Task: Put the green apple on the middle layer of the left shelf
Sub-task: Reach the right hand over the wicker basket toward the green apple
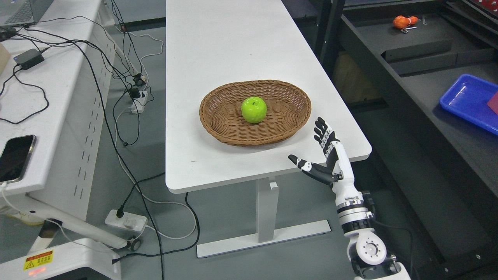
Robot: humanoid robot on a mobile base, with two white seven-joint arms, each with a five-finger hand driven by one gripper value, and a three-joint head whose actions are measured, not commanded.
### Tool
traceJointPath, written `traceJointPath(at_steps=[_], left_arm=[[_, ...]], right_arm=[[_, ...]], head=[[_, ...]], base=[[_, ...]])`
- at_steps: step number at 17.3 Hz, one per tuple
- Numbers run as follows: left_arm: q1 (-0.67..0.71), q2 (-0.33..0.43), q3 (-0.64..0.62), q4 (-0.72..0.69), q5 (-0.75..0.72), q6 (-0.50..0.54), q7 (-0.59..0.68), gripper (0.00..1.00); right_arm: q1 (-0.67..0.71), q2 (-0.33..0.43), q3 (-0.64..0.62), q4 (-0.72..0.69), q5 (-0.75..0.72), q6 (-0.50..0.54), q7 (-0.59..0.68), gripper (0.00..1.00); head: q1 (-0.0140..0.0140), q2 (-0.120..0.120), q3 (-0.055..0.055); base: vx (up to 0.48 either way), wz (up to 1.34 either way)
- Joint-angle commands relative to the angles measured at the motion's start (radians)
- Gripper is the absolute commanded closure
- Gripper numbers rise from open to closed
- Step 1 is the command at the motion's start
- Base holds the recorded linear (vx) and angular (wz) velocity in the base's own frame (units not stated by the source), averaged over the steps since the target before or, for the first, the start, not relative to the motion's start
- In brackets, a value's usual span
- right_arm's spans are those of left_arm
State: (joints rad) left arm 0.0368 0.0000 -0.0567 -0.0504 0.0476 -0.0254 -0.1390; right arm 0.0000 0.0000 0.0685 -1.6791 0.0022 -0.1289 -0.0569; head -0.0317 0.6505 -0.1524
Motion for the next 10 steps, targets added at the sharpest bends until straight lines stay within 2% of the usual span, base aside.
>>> traceJointPath(at_steps=[1, 4, 5, 6, 7, 8, 9, 10], left_arm=[[0.0, 0.017, 0.0, 0.0, 0.0, 0.001, -0.001, 0.0], [0.0, 0.017, 0.0, 0.0, 0.001, -0.001, 0.001, 0.0], [0.0, 0.017, 0.0, 0.0, 0.0, 0.001, -0.001, 0.0], [0.0, 0.017, 0.0, 0.0, 0.0, 0.001, 0.001, 0.0], [0.0, 0.017, 0.0, 0.0, 0.0, 0.001, -0.001, 0.0], [0.0, 0.017, 0.0, 0.001, 0.0, 0.001, -0.001, 0.0], [0.0, 0.017, 0.0, 0.001, 0.0, 0.001, -0.001, 0.0], [0.0, 0.017, 0.0, 0.0, 0.0, -0.001, -0.001, 0.0]], right_arm=[[0.014, -0.017, -0.029, -0.03, 0.024, -0.017, 0.0, 0.0], [0.0, -0.017, -0.042, -0.03, 0.016, -0.061, 0.002, 0.0], [-0.032, -0.047, -0.052, -0.031, 0.018, -0.093, 0.003, 0.0], [-0.075, -0.136, -0.047, -0.03, 0.041, -0.089, 0.005, 0.01], [-0.125, -0.275, -0.036, -0.028, 0.117, -0.069, 0.017, 0.01], [-0.164, -0.373, -0.018, -0.028, 0.225, -0.028, 0.041, 0.01], [-0.199, -0.45, -0.01, -0.028, 0.314, 0.03, 0.116, 0.01], [-0.239, -0.495, -0.019, -0.028, 0.321, 0.049, 0.225, 0.0]], head=[[0.0, 0.0, 0.0], [0.0, 0.0, 0.0], [0.0, 0.0, 0.0], [0.0, 0.0, 0.0], [0.0, 0.0, 0.0], [0.0, 0.0, 0.0], [0.0, 0.0, 0.0], [0.0, 0.0, 0.0]], base=[[0.0, 0.0], [0.0, 0.0], [0.0, 0.0], [0.0, 0.0], [0.0, 0.0], [0.0, 0.0], [0.078, 0.01], [0.078, 0.01]])
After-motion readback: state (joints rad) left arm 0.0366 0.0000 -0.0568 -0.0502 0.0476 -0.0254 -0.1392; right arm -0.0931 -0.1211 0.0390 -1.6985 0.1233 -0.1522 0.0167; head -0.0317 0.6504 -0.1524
